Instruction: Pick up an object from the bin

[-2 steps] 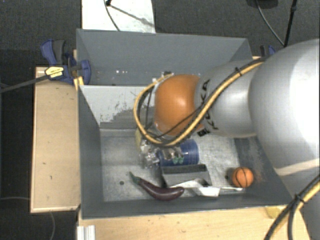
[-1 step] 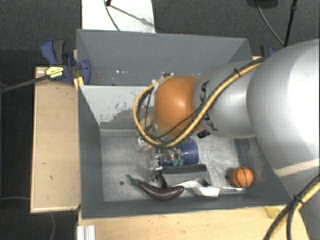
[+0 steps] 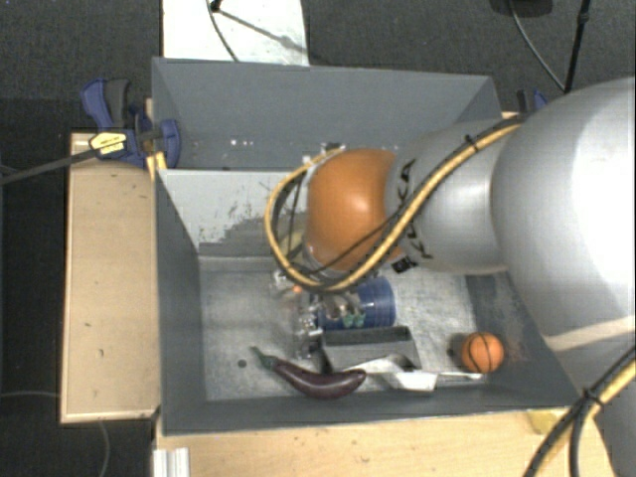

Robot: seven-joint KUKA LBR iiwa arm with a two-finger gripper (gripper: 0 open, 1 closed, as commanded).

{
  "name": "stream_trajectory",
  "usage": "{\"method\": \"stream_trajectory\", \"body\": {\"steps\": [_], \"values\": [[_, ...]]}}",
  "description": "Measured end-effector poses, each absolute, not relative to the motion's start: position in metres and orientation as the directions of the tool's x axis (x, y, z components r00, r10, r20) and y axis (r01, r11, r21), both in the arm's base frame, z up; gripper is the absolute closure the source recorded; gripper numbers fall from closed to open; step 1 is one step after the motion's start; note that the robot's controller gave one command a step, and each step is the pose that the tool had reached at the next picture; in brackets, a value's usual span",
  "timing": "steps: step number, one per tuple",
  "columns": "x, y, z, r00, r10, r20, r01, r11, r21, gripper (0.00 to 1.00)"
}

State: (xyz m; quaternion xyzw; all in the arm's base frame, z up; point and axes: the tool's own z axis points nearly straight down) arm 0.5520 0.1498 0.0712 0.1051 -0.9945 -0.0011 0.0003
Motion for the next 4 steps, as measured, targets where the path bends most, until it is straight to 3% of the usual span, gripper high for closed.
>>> {"method": "stream_trajectory", "body": {"steps": [1,2,3,4], "values": [[0.552,0.119,0.080,-0.948,-0.319,-0.001,-0.319,0.948,0.005,0.00],[0.550,0.095,0.076,-0.838,-0.545,-0.002,-0.545,0.838,0.003,0.00],[0.584,0.066,0.074,-0.942,-0.336,0.011,-0.336,0.942,0.016,1.00],[0.584,0.066,0.074,-0.942,-0.335,0.011,-0.334,0.942,0.016,1.00]]}}
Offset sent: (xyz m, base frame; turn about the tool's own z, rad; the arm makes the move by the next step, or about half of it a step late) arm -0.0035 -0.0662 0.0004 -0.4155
